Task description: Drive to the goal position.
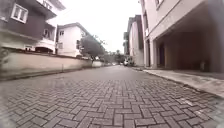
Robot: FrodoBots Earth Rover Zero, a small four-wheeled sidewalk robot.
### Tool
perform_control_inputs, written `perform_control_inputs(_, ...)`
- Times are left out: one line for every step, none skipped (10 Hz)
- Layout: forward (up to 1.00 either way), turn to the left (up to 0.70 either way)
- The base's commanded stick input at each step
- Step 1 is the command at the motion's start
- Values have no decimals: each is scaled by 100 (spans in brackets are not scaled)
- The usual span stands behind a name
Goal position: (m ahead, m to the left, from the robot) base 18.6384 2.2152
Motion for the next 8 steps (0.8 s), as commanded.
perform_control_inputs(50,0)
perform_control_inputs(50,0)
perform_control_inputs(50,0)
perform_control_inputs(50,0)
perform_control_inputs(50,0)
perform_control_inputs(50,0)
perform_control_inputs(50,0)
perform_control_inputs(50,0)
